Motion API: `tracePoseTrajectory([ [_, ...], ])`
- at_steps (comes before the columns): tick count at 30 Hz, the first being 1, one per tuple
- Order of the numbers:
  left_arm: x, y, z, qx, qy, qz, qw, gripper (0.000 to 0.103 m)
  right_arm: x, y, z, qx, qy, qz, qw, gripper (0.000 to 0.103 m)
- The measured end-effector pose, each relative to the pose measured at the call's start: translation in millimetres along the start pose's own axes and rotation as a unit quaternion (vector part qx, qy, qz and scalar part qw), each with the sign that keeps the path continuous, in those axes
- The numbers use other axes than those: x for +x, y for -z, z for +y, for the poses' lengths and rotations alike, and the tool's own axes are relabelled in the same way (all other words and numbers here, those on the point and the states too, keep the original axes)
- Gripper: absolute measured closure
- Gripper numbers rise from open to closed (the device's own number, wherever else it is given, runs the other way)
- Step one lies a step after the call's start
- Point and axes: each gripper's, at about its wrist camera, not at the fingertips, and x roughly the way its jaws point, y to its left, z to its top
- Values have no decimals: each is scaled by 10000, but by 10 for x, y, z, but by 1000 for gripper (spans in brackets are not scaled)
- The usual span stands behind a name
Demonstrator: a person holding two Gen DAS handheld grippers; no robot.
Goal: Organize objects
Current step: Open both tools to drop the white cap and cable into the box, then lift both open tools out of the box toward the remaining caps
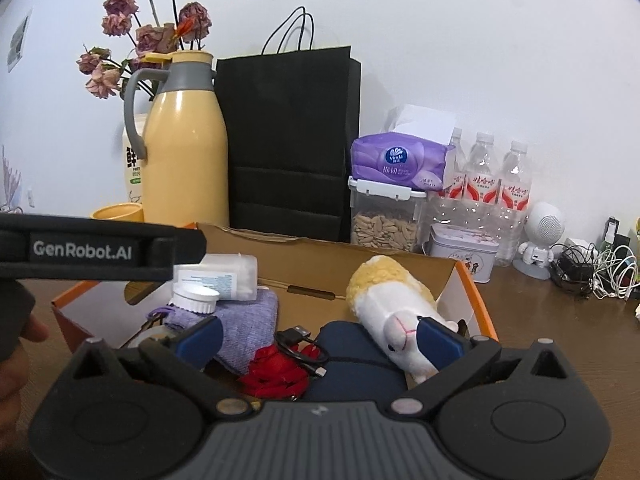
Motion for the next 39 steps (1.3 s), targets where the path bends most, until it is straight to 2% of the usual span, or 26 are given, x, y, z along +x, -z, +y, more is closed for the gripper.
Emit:
tracePoseTrajectory([
  [7,-258,7,9,6,51,-110,9999,0,-234,15,7,-46,18,-153,9999,0],
  [17,-642,151,63,156,130,-35,9998,0,-629,166,59,-125,-51,-201,9997,0],
  [30,-836,496,212,313,57,492,9983,0,-842,456,35,-134,10,173,9998,0],
  [39,-743,654,357,190,-175,776,9967,0,-661,635,-49,-44,173,760,9970,0],
])
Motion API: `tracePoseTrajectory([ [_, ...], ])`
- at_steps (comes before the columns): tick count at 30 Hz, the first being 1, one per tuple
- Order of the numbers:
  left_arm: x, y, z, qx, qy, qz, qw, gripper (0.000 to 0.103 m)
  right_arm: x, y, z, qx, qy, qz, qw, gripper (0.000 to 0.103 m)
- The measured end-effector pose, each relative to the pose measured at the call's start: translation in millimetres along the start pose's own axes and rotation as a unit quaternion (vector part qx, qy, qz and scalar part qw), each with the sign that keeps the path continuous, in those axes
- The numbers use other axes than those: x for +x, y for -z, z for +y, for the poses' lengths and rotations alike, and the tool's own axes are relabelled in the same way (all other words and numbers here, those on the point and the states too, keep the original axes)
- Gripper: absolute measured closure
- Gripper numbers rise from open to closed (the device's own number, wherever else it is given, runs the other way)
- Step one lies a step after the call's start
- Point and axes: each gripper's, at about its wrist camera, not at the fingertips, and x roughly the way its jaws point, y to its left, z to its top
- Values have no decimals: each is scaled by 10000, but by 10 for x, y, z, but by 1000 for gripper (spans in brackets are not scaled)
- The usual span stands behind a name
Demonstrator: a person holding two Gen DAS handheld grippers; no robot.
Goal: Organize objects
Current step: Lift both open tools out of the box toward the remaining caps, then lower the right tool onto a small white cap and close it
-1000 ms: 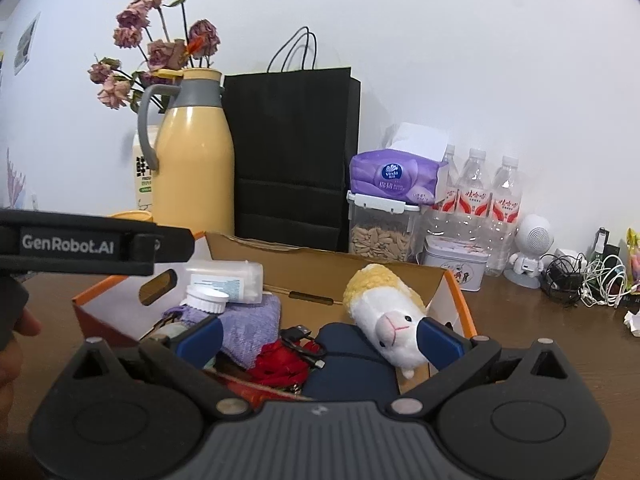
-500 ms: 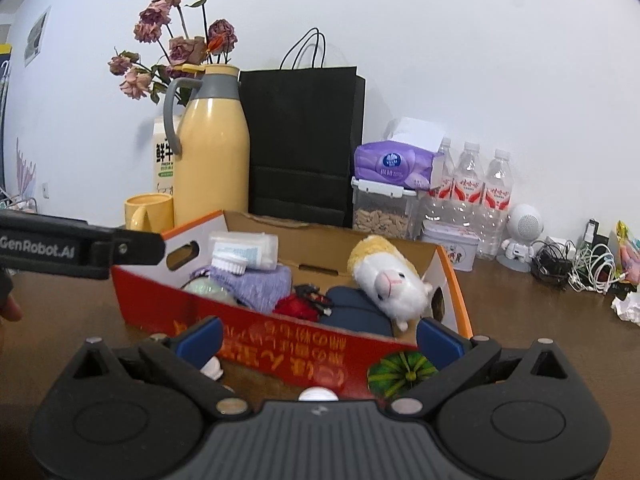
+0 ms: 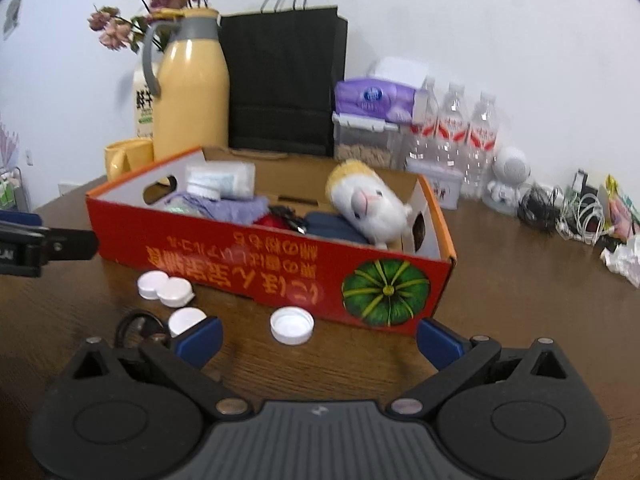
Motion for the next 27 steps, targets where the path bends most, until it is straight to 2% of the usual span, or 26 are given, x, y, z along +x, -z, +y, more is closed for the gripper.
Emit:
tracePoseTrajectory([
  [5,87,34,54,-100,-47,126,9999,0,201,-1,7,82,-21,280,9996,0],
  [8,114,52,68,-117,-64,184,9997,0,316,-33,18,132,-41,351,9993,9],
  [10,113,56,74,-137,-63,181,9997,0,395,-60,30,171,-57,407,9990,10],
  [11,113,60,73,-138,-64,181,9997,0,425,-68,33,196,-51,433,9989,14],
  [14,126,66,71,-131,-68,214,9997,0,497,-81,32,315,-91,527,9981,35],
  [17,146,74,61,-111,-73,245,9996,0,508,-90,35,397,-149,505,9978,42],
  [19,150,83,51,-88,-82,241,9996,0,506,-89,56,370,-138,485,9980,43],
  [24,175,97,47,-77,-103,285,9995,0,481,-87,80,342,-281,426,9981,70],
  [27,187,103,48,-86,-110,307,9994,0,474,-85,80,347,-282,414,9981,75],
])
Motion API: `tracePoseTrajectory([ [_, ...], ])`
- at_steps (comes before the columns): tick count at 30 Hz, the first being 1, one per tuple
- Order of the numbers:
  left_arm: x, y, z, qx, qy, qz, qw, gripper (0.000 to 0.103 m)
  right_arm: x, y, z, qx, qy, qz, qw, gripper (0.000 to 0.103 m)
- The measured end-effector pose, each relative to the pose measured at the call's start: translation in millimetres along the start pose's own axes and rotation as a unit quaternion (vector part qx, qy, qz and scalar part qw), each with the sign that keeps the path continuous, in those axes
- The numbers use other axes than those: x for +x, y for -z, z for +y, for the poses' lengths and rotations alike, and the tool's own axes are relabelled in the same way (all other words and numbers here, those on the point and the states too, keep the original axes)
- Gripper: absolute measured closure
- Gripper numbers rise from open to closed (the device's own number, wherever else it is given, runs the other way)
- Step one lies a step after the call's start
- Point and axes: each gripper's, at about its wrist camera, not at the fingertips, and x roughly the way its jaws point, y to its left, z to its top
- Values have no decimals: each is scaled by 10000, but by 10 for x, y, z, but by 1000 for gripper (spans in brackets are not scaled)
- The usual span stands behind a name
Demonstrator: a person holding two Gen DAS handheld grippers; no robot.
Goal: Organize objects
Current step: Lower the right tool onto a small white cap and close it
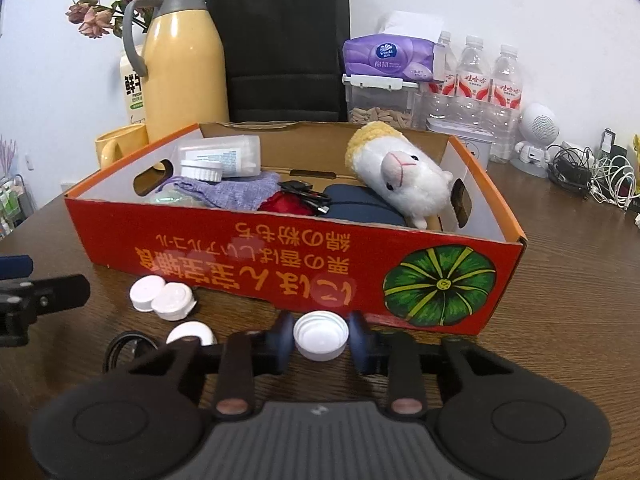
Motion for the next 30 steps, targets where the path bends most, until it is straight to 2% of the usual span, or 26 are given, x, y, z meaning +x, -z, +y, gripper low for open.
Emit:
tracePoseTrajectory([
  [5,20,12,-10,30,1,33,10000,0,-15,3,6,-17,-8,-47,10000,76],
  [15,193,2,-53,45,21,216,9998,0,-319,17,19,-91,23,-737,9972,76],
  [20,362,-25,-132,122,223,502,9984,0,-492,25,10,-60,-26,-1023,9947,76],
  [30,472,-37,-256,333,110,567,9978,1,-599,44,49,-138,-158,-1151,9931,76],
])
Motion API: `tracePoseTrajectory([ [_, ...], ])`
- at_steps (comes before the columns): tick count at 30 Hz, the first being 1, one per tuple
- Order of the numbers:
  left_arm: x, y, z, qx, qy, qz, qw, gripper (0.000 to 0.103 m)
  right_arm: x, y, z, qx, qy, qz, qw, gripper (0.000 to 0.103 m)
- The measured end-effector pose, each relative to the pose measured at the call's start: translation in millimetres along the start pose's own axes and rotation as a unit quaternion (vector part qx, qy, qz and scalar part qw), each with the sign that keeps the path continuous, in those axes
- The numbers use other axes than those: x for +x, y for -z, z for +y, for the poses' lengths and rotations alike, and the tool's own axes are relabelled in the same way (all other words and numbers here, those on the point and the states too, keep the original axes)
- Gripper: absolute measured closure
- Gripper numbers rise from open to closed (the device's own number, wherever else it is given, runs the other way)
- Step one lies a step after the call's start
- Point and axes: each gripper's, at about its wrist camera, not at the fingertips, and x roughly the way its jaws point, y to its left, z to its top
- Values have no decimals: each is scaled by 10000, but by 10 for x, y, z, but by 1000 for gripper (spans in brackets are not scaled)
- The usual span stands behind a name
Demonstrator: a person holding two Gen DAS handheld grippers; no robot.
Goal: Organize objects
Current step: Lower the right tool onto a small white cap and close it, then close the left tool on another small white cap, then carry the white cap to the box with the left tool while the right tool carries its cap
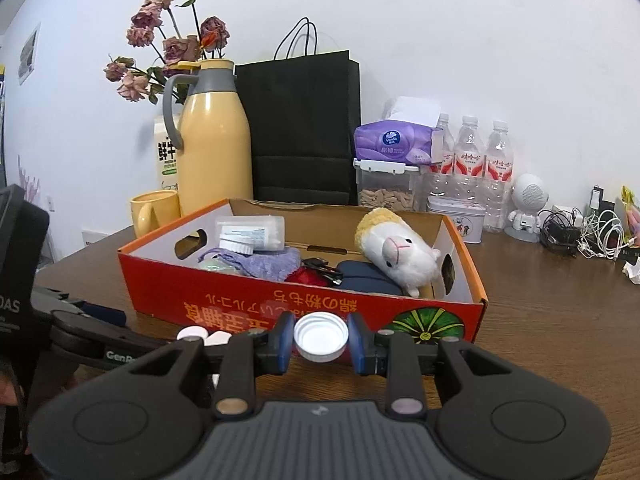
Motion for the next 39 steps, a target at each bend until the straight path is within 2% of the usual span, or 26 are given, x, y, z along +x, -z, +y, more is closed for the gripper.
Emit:
tracePoseTrajectory([
  [5,15,-28,-51,70,60,-53,9999,14,-1,2,6,-12,-10,2,10000,76],
  [7,6,-34,-77,128,118,-102,9998,28,1,5,7,-12,-6,9,10000,76],
  [8,1,-35,-92,161,143,-126,9997,31,3,7,8,-15,-5,15,10000,76],
  [9,-7,-36,-101,184,172,-153,9996,43,4,9,10,-20,-5,19,10000,76],
  [10,-20,-32,-104,200,222,-188,9994,61,3,10,12,-22,-7,21,10000,76],
  [12,-43,-25,-107,216,307,-231,9990,74,6,15,13,-25,-10,29,10000,76],
  [28,-189,-14,-71,165,347,-514,9979,74,4,24,18,-43,-20,21,10000,76],
  [39,-553,-65,-104,174,527,-1104,9923,74,-64,-50,35,-100,-66,-167,9998,76],
])
